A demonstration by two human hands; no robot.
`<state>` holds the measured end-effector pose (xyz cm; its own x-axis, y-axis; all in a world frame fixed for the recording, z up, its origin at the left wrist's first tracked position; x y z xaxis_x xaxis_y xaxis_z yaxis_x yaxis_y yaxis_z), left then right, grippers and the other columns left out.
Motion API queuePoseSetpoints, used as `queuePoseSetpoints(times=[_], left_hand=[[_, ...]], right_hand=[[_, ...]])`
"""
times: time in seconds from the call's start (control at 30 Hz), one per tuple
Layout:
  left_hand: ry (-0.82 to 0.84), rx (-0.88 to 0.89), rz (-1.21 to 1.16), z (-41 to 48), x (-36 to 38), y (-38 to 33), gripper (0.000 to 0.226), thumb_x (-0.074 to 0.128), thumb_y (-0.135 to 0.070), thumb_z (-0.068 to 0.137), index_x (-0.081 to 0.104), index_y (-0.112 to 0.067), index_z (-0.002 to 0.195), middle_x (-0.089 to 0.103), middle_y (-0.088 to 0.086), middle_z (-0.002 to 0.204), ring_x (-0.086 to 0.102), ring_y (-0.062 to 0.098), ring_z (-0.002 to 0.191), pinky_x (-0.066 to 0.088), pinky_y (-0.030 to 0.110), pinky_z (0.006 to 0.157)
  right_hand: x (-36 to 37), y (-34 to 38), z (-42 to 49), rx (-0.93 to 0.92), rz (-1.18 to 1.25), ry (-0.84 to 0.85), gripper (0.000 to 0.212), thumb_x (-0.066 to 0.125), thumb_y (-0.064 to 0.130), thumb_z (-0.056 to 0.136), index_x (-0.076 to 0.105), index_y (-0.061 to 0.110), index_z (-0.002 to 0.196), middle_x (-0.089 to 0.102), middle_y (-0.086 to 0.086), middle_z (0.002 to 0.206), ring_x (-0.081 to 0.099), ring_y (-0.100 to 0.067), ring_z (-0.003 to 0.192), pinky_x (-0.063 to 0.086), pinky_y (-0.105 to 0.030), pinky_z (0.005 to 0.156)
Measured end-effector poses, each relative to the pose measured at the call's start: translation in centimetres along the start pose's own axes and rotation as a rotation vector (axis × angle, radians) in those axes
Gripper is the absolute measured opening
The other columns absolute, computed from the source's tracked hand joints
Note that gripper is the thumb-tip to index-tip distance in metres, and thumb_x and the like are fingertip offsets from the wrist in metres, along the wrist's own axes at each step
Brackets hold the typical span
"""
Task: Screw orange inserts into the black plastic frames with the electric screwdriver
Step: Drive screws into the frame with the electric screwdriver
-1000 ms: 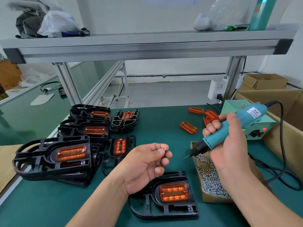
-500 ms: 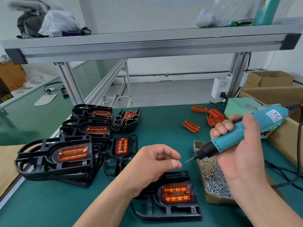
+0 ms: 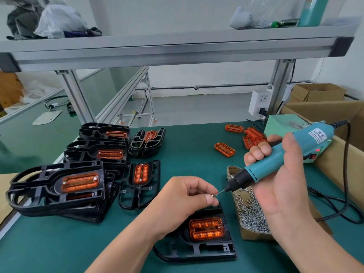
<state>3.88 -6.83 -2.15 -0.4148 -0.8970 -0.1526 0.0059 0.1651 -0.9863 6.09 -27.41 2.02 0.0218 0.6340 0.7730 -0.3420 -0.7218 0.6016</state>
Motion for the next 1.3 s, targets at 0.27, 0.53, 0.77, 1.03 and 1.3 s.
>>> queuePoseSetpoints(times=[0.27, 0.53, 0.77, 1.03, 1.3], left_hand=[[0.026, -0.003, 0.009, -0.2, 0.4, -0.4, 0.012, 0.078, -0.018, 0.093, 0.079, -0.027, 0.102, 0.082, 0.001, 0.098, 0.074, 0.004, 0.085, 0.049, 0.009, 0.071], [0.038, -0.022, 0.028, -0.3, 0.7, -0.5, 0.012, 0.079, -0.017, 0.093, 0.078, -0.025, 0.102, 0.082, 0.000, 0.098, 0.076, 0.011, 0.095, 0.052, 0.015, 0.082], [0.043, -0.021, 0.038, -0.3, 0.7, -0.5, 0.014, 0.079, -0.017, 0.093, 0.076, -0.023, 0.105, 0.082, 0.000, 0.099, 0.076, 0.014, 0.099, 0.053, 0.016, 0.086], [0.039, -0.002, 0.130, -0.4, 0.6, -0.6, 0.012, 0.079, -0.023, 0.093, 0.076, -0.031, 0.102, 0.081, -0.005, 0.097, 0.074, 0.007, 0.091, 0.050, 0.013, 0.081], [0.024, -0.001, 0.172, -0.2, 0.4, -0.4, 0.015, 0.080, -0.026, 0.091, 0.075, -0.038, 0.100, 0.081, -0.007, 0.095, 0.076, 0.013, 0.093, 0.055, 0.018, 0.086]], right_hand=[[0.0, -0.2, 0.0, 0.008, -0.001, -0.002, 0.025, 0.059, 0.042, 0.106, 0.060, 0.019, 0.094, 0.049, 0.003, 0.076, 0.049, -0.013, 0.067, 0.050, -0.026, 0.067], [0.0, -0.4, -0.2, 0.023, -0.013, 0.005, 0.025, 0.058, 0.042, 0.106, 0.060, 0.020, 0.095, 0.049, 0.003, 0.077, 0.050, -0.012, 0.067, 0.051, -0.026, 0.067], [0.1, -0.6, -0.3, 0.033, -0.023, 0.003, 0.024, 0.058, 0.041, 0.105, 0.059, 0.020, 0.095, 0.049, 0.003, 0.076, 0.049, -0.012, 0.067, 0.051, -0.025, 0.066], [-0.1, -0.8, -0.4, 0.041, -0.026, -0.017, 0.023, 0.057, 0.040, 0.105, 0.058, 0.019, 0.095, 0.049, 0.002, 0.076, 0.049, -0.012, 0.065, 0.050, -0.025, 0.063], [-0.2, -1.1, -0.2, 0.060, -0.029, 0.003, 0.023, 0.061, 0.041, 0.103, 0.060, 0.020, 0.096, 0.049, 0.003, 0.076, 0.049, -0.012, 0.065, 0.051, -0.025, 0.063]])
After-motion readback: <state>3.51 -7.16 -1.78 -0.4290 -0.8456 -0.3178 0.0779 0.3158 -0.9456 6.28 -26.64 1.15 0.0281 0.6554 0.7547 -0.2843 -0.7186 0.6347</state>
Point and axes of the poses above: each hand's wrist, its own z-axis towards the middle knuckle, its own x-axis out of the palm, y = z × x, the point moved 8 cm from there along z, towards the middle knuckle
